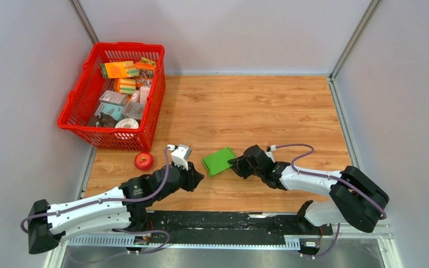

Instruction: Fold the paper box

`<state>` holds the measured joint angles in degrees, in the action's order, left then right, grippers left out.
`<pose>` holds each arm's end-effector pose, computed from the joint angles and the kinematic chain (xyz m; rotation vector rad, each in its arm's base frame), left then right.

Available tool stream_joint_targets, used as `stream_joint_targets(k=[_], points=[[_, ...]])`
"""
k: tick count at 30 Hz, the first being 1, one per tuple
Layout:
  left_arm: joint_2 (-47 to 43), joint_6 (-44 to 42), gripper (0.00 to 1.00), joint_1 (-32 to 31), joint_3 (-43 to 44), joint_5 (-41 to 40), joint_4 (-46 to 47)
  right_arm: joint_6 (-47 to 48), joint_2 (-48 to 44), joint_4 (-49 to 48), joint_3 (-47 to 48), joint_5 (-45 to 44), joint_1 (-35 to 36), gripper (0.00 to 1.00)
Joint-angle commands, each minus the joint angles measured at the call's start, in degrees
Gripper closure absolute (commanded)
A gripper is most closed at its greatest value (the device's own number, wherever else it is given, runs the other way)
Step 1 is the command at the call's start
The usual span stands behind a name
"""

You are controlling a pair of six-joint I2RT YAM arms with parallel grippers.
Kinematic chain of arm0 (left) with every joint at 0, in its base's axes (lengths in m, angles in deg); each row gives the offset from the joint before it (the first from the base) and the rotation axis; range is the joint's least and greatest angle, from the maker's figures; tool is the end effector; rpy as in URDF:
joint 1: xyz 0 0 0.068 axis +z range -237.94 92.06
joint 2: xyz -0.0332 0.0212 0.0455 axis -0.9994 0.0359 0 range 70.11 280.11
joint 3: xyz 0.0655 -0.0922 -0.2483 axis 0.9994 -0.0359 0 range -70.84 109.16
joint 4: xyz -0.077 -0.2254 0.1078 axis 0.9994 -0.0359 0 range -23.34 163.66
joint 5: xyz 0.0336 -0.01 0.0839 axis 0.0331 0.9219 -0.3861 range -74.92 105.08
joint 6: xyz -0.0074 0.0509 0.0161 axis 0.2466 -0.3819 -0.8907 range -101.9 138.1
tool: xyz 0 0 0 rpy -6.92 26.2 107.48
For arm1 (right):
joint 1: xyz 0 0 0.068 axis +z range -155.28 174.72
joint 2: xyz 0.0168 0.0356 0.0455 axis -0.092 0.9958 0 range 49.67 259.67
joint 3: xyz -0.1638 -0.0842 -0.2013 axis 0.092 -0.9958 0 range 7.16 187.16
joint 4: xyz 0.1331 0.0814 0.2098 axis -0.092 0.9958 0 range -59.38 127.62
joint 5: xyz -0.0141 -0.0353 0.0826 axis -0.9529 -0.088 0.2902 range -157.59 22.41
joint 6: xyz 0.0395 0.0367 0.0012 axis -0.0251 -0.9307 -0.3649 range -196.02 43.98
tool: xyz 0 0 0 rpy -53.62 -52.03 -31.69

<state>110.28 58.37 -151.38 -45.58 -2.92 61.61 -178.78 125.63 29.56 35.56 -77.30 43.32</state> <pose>0.0844 -0.1440 0.2298 0.2226 2.1048 -0.8099 0.1636 0.1766 0.1502 1.2782 2.3038 0.9626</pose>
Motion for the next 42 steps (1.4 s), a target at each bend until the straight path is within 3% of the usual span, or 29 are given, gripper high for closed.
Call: stream_joint_targets(k=[1,7,13,17,20,22,23,25,30,34,38,42], points=[[9.4,1.0,0.75,8.0,4.5,12.3,2.2,10.5,-2.0,0.4,0.3,-1.6,-0.4,0.62],[26.2,-1.5,0.88,10.0,10.6,17.6,11.3,37.4,-2.2,9.8,7.2,0.6,-0.5,0.5],[33.7,-1.7,0.91,10.2,10.5,17.7,15.9,58.1,-9.1,11.2,3.2,5.6,-0.3,0.43],[36.7,-2.2,0.92,11.2,9.6,17.6,15.7,70.6,-13.2,18.4,7.7,11.5,-0.3,0.42],[37.9,-2.2,0.92,11.8,8.6,18.9,17.0,73.8,-13.6,19.3,11.8,17.1,-1.7,0.37],[38.5,-2.0,0.92,11.8,7.7,19.5,17.6,73.1,-10.9,14.3,13.3,22.4,-5.4,0.38],[38.5,-2.0,0.93,11.8,7.5,19.4,17.5,73.0,-8.5,12.6,15.3,28.9,-6.9,0.41],[38.0,-1.6,0.93,11.8,7.2,19.8,17.2,73.5,-1.2,8.1,17.3,32.8,-9.7,0.46],[32.9,-1.7,0.9,11.8,8.5,23.3,14.6,71.4,11.8,-4.3,19.9,45.1,-13.5,0.7],[30.2,-2.8,0.87,12.5,14.5,24.7,5.5,70.9,14.0,-7.3,17.1,44.1,-14.1,0.73],[29.3,-2.7,0.86,16.0,16.8,26.1,5.2,69.2,14.6,-9.2,14.4,43.3,-15.2,0.74],[34.8,-2.0,0.86,21.0,20.4,28.3,4.6,68.2,16.2,-12.7,11.9,42.9,-15.3,0.74]])
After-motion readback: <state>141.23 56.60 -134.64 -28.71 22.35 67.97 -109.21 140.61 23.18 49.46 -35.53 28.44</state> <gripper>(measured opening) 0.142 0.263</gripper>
